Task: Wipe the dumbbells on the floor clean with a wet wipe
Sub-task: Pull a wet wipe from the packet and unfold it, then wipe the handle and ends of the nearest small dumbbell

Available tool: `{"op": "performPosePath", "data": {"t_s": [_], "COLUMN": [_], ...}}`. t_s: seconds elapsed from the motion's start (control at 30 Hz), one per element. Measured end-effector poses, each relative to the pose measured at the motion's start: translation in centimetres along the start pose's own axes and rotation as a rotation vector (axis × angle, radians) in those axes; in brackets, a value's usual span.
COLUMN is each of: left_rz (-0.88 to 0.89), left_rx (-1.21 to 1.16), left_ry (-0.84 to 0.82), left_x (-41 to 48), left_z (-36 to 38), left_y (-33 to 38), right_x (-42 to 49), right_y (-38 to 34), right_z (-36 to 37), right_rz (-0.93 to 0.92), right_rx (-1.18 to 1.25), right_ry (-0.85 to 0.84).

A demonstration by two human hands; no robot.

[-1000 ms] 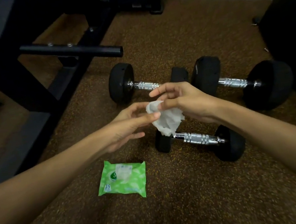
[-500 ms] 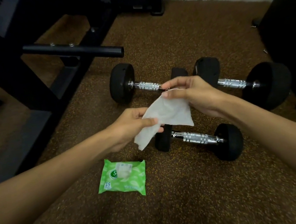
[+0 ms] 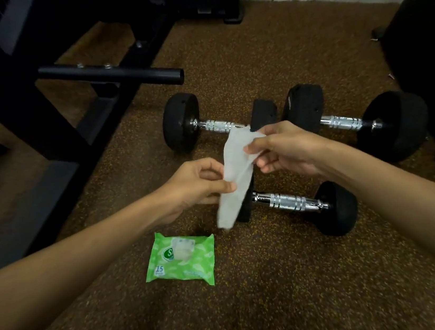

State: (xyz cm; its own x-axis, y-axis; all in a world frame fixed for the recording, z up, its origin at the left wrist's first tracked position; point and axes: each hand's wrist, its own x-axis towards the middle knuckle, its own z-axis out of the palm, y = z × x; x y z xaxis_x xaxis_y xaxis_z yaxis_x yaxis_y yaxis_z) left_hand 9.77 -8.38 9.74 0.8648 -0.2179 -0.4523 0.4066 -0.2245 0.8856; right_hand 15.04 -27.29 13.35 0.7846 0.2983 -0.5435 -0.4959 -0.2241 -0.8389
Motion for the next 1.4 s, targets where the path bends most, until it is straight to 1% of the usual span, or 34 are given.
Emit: {"op": "performPosePath", "data": {"t_s": [0.13,0.2,0.27,0.33,0.37,0.47,0.53,0.6,0.67,0.73,0.8,0.9,1.03,1.1,1.17,1.27,1.33,1.4], "left_rz": [-0.069,-0.08,-0.064,-0.044,-0.026,0.066,0.157,0.288,0.408,0.491,0.545,0.62,0.683,0.677,0.635,0.462,0.329,0.223], "left_rx": [-0.241,-0.257,-0.25,-0.294,-0.315,-0.308,-0.258,-0.151,-0.04,0.029,0.038,0.064,0.093,0.081,0.065,0.024,0.11,0.293], "left_ry": [0.004,-0.003,0.011,0.049,0.066,0.114,0.141,0.164,0.171,0.159,0.143,0.15,0.151,0.124,0.097,0.088,0.084,0.033], "left_x": [0.3,0.4,0.6,0.8,0.9,1.2,1.4,1.6,1.8,2.1,2.3,2.7,3.3,3.4,3.5,4.3,5.2,5.8], "left_z": [0.8,1.1,1.5,1.8,1.8,1.4,1.1,1.0,1.2,1.7,2.3,3.2,3.6,3.8,4.0,3.6,2.9,2.5], "left_y": [0.1,0.1,0.2,0.3,0.5,0.9,1.3,1.8,2.3,2.7,3.0,3.0,3.1,3.4,4.0,4.8,4.9,3.8], "right_x": [0.0,-0.1,-0.3,-0.4,-0.5,-0.2,-0.1,0.1,0.0,-0.1,-0.1,-0.4,-0.7,-0.6,-0.4,0.0,0.3,0.6], "right_y": [-0.9,-1.2,-1.3,-1.4,-1.5,-1.1,-0.2,1.0,2.3,3.2,3.6,3.5,3.2,3.0,2.8,2.6,2.8,3.4], "right_z": [0.7,0.9,1.0,0.9,0.6,-0.9,-1.8,-2.4,-2.6,-2.7,-2.7,-2.5,-2.6,-3.0,-3.7,-5.1,-5.9,-6.3], "right_rz": [0.008,0.019,0.021,-0.004,-0.024,-0.066,-0.011,0.084,0.137,0.163,0.181,0.159,0.05,0.026,0.032,0.022,-0.028,-0.106], "right_rx": [0.156,0.208,0.253,0.242,0.205,0.035,0.05,0.172,0.265,0.369,0.456,0.501,0.555,0.543,0.463,0.387,0.293,0.075], "right_ry": [-0.021,-0.045,-0.106,-0.155,-0.147,-0.029,0.015,-0.025,-0.15,-0.283,-0.341,-0.304,-0.226,-0.195,-0.164,-0.051,0.041,0.161]}}
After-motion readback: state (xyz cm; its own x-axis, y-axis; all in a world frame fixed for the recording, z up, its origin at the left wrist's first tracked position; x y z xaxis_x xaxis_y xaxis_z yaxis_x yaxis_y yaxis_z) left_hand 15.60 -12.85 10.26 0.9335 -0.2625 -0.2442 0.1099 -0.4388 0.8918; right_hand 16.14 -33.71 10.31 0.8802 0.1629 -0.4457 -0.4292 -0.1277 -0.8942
